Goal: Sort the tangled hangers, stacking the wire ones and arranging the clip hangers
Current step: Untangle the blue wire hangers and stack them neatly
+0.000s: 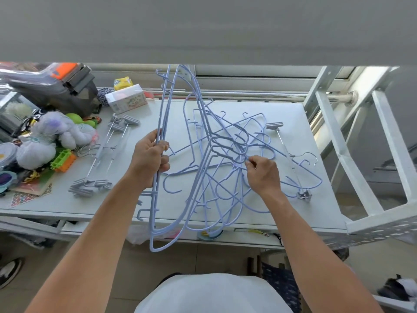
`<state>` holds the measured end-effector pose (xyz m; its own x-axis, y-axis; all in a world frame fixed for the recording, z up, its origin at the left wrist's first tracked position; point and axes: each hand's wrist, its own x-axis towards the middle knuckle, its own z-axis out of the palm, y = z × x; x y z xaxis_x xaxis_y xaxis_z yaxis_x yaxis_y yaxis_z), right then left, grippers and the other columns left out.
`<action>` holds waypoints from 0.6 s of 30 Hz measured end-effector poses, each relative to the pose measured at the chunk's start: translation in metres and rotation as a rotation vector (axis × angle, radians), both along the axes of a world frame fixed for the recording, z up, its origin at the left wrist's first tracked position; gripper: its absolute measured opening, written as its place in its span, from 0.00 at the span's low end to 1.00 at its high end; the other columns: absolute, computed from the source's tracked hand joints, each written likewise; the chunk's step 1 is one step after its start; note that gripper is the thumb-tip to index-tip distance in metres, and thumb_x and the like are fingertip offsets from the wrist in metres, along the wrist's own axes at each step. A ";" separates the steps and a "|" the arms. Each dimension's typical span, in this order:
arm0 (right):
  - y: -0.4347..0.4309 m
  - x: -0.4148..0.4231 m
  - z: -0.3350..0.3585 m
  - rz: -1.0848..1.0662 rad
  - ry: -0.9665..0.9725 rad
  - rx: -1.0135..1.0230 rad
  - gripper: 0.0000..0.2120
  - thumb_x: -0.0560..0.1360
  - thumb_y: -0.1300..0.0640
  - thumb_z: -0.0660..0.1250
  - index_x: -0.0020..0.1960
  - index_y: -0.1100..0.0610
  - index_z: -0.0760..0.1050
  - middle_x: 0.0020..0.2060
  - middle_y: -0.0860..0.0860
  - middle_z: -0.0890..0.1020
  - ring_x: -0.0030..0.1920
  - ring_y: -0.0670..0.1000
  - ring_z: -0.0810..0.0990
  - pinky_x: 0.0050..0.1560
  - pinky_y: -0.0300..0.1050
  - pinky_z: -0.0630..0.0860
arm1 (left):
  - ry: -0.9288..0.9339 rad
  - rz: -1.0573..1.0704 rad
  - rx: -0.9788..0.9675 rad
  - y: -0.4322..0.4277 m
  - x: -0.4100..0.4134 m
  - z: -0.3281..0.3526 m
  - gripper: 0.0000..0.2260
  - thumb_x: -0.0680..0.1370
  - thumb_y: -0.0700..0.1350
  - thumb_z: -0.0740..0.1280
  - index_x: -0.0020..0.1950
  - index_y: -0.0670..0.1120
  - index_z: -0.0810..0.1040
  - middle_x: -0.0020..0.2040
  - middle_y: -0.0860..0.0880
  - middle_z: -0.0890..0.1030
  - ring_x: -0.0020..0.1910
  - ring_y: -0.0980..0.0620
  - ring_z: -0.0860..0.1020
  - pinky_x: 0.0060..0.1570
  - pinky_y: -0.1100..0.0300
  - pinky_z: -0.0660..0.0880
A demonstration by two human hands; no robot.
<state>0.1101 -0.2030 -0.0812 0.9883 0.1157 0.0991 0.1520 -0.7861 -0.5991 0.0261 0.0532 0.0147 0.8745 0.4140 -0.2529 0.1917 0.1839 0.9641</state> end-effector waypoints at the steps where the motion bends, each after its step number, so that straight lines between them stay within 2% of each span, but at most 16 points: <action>1: -0.001 0.000 0.000 0.002 0.020 0.007 0.13 0.78 0.56 0.63 0.37 0.60 0.74 0.30 0.54 0.77 0.36 0.60 0.76 0.35 0.46 0.70 | 0.005 -0.001 -0.001 0.001 -0.001 0.000 0.13 0.82 0.34 0.55 0.60 0.47 0.72 0.36 0.49 0.66 0.21 0.58 0.58 0.21 0.66 0.58; 4: 0.000 0.003 0.003 -0.022 0.094 0.091 0.13 0.77 0.55 0.64 0.39 0.62 0.78 0.32 0.56 0.81 0.37 0.58 0.78 0.39 0.48 0.75 | 0.009 -0.024 0.016 0.003 -0.001 0.000 0.12 0.82 0.34 0.55 0.58 0.48 0.73 0.36 0.49 0.66 0.21 0.58 0.58 0.21 0.66 0.59; 7: 0.005 0.005 0.007 -0.037 0.157 0.133 0.12 0.77 0.55 0.65 0.40 0.62 0.79 0.33 0.56 0.82 0.39 0.57 0.80 0.41 0.46 0.75 | 0.019 -0.032 0.044 0.008 0.000 0.002 0.14 0.82 0.34 0.55 0.65 0.46 0.71 0.36 0.49 0.67 0.21 0.58 0.58 0.21 0.66 0.60; 9: 0.010 0.003 0.010 -0.040 0.123 0.086 0.11 0.76 0.56 0.65 0.41 0.62 0.80 0.34 0.56 0.82 0.39 0.57 0.80 0.40 0.44 0.74 | 0.029 -0.028 0.073 0.011 0.001 0.004 0.15 0.82 0.33 0.54 0.66 0.47 0.70 0.36 0.48 0.66 0.20 0.58 0.58 0.21 0.67 0.59; 13: 0.021 -0.006 0.014 -0.039 -0.066 -0.027 0.09 0.77 0.56 0.65 0.43 0.60 0.79 0.37 0.56 0.83 0.39 0.58 0.81 0.39 0.46 0.76 | 0.041 -0.033 0.142 0.014 0.003 0.006 0.17 0.82 0.34 0.53 0.67 0.48 0.69 0.36 0.48 0.64 0.21 0.58 0.57 0.21 0.67 0.59; 18: 0.032 -0.013 0.012 -0.043 -0.097 0.062 0.08 0.76 0.54 0.68 0.46 0.59 0.80 0.39 0.54 0.85 0.41 0.56 0.82 0.40 0.42 0.74 | 0.062 -0.018 0.187 0.013 0.004 0.002 0.14 0.82 0.34 0.54 0.63 0.46 0.72 0.37 0.48 0.64 0.20 0.58 0.58 0.20 0.67 0.61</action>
<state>0.0966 -0.1709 -0.0694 0.9776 0.0639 0.2006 0.1788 -0.7549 -0.6310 0.0297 0.0665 0.0163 0.8673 0.4433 -0.2266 0.2533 -0.0010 0.9674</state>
